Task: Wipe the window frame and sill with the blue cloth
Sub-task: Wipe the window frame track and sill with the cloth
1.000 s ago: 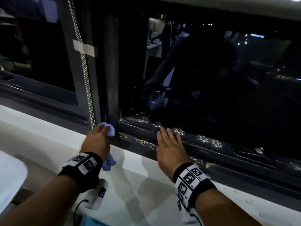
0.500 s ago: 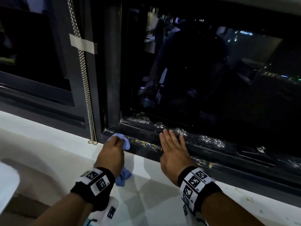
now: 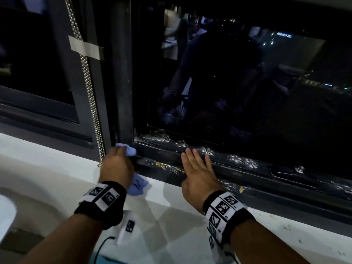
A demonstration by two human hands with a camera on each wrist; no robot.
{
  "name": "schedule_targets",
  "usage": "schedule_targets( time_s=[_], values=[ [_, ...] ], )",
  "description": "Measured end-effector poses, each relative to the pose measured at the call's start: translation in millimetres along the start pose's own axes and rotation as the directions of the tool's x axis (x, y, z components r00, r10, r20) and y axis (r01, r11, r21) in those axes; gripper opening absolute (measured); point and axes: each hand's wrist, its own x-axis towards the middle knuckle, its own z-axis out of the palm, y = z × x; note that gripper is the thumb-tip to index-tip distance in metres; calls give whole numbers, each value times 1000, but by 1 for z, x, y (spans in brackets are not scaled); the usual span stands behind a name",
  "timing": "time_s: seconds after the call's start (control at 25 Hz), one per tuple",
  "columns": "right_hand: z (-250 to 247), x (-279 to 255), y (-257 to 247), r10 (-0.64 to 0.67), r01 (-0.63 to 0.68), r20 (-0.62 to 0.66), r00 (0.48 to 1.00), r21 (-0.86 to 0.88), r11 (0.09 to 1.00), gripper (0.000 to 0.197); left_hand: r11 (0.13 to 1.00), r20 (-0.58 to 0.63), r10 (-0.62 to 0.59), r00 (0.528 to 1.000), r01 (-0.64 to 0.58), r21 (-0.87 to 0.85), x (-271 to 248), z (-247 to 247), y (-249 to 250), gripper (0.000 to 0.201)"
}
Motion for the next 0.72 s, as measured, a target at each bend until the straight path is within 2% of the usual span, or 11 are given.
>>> schedule_targets(
  time_s=[0.04,0.12,0.24,0.32,0.4,0.48,0.56,0.6,0.64,0.72],
  values=[
    [0,0,0,-1,1,1,1000,2,1000,73,999,-29,-31,999,32,25,3,0,-3,29],
    [2,0,1,-7,7,-2,1000,1,1000,74,996,24,-54,998,52,78,-3,7,4,23],
    [3,0,2,-14,14,-13,1000,-5,1000,76,1000,96,-13,995,12,13,-16,12,22,23],
    [2,0,2,-17,17,-2,1000,-4,1000,76,996,33,60,998,-58,-71,-14,8,25,27],
    [0,1,2,-19,19,3,1000,2,1000,75,993,-18,49,999,-51,-110,-14,12,26,30],
    [0,1,2,-22,22,12,1000,-2,1000,75,995,106,3,994,8,-104,-28,22,28,29],
    [0,0,1,-21,21,9,1000,-2,1000,76,984,193,87,977,-54,-170,-34,20,25,29],
    [0,0,1,-21,21,9,1000,0,1000,76,976,183,131,974,-94,-196,-31,14,23,31],
    [0,0,1,-23,23,6,1000,0,1000,77,968,123,150,981,-121,-218,-25,11,19,32],
    [0,0,1,-26,26,4,1000,1,1000,77,981,44,68,997,-59,-184,-20,12,22,29]
  ],
)
